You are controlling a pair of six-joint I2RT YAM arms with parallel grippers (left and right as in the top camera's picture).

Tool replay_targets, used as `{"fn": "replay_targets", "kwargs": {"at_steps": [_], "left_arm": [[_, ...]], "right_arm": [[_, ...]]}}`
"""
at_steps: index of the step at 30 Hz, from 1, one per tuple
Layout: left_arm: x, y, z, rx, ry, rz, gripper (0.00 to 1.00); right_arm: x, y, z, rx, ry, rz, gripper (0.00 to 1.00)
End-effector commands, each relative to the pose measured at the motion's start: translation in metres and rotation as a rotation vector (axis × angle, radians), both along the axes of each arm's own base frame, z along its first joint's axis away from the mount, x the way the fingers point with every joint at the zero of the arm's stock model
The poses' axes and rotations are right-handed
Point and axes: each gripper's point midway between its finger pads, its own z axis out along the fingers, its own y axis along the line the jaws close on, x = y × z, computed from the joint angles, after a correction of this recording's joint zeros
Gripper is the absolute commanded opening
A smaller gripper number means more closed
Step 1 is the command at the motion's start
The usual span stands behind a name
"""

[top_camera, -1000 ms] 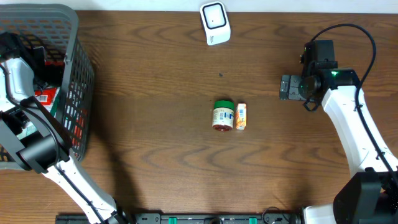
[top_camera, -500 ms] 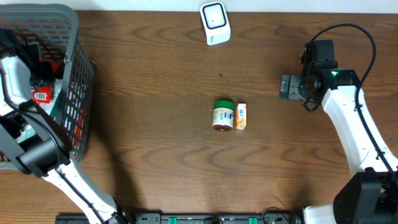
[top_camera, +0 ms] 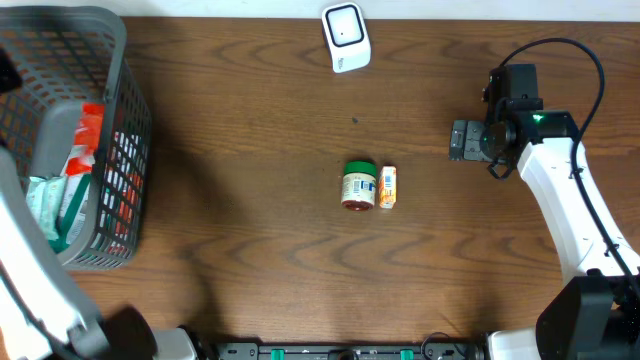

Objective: Scan the item barcode
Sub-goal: 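Grasp the red snack bag with the left gripper and lift it out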

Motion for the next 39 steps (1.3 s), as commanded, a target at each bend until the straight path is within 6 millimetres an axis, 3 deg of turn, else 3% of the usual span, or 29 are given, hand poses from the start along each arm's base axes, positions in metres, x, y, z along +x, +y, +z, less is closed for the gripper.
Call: {"fn": "replay_targets", "kwargs": {"at_steps": [1, 3, 6, 8, 9, 10, 12, 16, 22, 27, 29, 32, 35, 39], "left_arm": [[-0.039, -0.028, 0.073, 0.01, -0.209, 0.031, 0.07], [-0.06, -0.043, 0.099, 0.043, -0.27, 0.021, 0.09], [-0.081, -0.061, 0.123, 0.076, -0.331, 0.005, 0.31], [-0.086, -0.064, 0.126, 0.08, -0.338, 0.004, 0.59], [-0.086, -0.064, 0.124, 0.076, -0.331, 0.005, 0.68], [-0.083, -0.061, 0.117, 0.065, -0.31, 0.007, 0.75], [-0.074, -0.056, 0.102, 0.038, -0.263, 0.01, 0.76], [-0.044, -0.039, 0.051, -0.038, -0.127, 0.018, 0.81], [-0.001, -0.008, -0.056, -0.192, 0.134, 0.042, 0.96], [0.015, 0.0, -0.139, -0.34, 0.311, -0.007, 0.99], [0.021, -0.007, -0.169, -0.404, 0.375, -0.085, 0.99], [0.03, -0.023, -0.203, -0.487, 0.431, -0.218, 1.0], [0.032, -0.025, -0.232, -0.536, 0.487, -0.238, 0.98], [0.03, -0.027, -0.258, -0.539, 0.556, -0.292, 0.98]], "right_arm": [[0.002, -0.004, 0.007, -0.018, -0.019, 0.001, 0.99], [0.002, -0.004, 0.007, -0.018, -0.019, 0.001, 0.99], [0.002, -0.004, 0.007, -0.018, -0.019, 0.001, 0.99], [0.002, -0.004, 0.007, -0.018, -0.019, 0.001, 0.99], [0.002, -0.004, 0.007, -0.018, -0.019, 0.001, 0.99], [0.002, -0.004, 0.007, -0.018, -0.019, 0.001, 0.99], [0.002, -0.004, 0.007, -0.018, -0.019, 0.001, 0.99], [0.002, -0.004, 0.007, -0.018, -0.019, 0.001, 0.99], [0.002, -0.004, 0.007, -0.018, -0.019, 0.001, 0.99], [0.002, -0.004, 0.007, -0.018, -0.018, 0.001, 0.99], [0.002, -0.004, 0.007, -0.018, -0.019, 0.001, 0.99], [0.002, -0.004, 0.007, -0.018, -0.019, 0.001, 0.99], [0.002, -0.004, 0.007, -0.018, -0.018, 0.001, 0.99], [0.002, -0.004, 0.007, -0.018, -0.019, 0.001, 0.99]]}}
